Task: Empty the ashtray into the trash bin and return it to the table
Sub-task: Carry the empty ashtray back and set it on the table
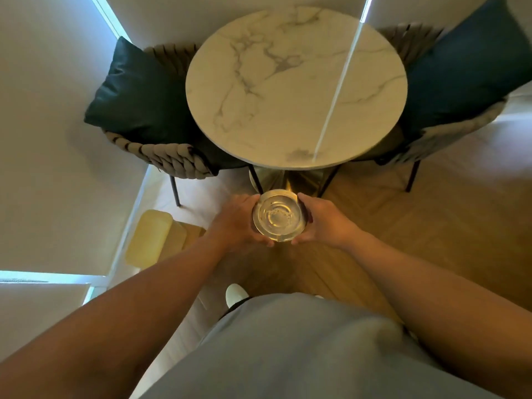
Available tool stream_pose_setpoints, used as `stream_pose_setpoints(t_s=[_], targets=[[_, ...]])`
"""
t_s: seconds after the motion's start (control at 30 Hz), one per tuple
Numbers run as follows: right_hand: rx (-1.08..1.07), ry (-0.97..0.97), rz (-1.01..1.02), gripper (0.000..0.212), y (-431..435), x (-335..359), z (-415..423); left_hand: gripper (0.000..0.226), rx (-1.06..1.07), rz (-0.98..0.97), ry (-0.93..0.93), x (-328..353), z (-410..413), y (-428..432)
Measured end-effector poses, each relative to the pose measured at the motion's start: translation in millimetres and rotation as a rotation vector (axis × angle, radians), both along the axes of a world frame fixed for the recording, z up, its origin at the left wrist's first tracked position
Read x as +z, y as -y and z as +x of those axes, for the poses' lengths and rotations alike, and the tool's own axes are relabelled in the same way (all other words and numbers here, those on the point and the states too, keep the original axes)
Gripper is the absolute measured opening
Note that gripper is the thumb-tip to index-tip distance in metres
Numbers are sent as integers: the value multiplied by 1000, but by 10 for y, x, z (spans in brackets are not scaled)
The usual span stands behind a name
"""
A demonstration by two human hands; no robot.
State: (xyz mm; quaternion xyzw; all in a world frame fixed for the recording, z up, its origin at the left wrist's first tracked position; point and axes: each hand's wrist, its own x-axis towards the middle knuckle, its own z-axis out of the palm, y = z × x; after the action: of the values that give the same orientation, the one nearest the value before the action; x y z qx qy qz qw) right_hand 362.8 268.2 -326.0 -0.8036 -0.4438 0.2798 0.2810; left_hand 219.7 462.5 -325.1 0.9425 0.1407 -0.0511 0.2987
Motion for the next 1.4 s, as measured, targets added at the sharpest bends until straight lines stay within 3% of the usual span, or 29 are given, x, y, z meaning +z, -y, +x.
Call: stream_pose_setpoints(t_s=[0.23,0.43,1.07,1.4], targets=[[-12,25,-15,89,687,1,455,109,-28,18,-6,15,483,664],[-32,30,-9,88,716,54,729,108,-49,16,-6,70,799,655],[-147,6,12,90,-969,-46,1939,97,-97,-8,48,158,2167,-1019],[-146,-24,-17,91,-1437,-86,2605,101,-66,10,50,56,2763,-1488]])
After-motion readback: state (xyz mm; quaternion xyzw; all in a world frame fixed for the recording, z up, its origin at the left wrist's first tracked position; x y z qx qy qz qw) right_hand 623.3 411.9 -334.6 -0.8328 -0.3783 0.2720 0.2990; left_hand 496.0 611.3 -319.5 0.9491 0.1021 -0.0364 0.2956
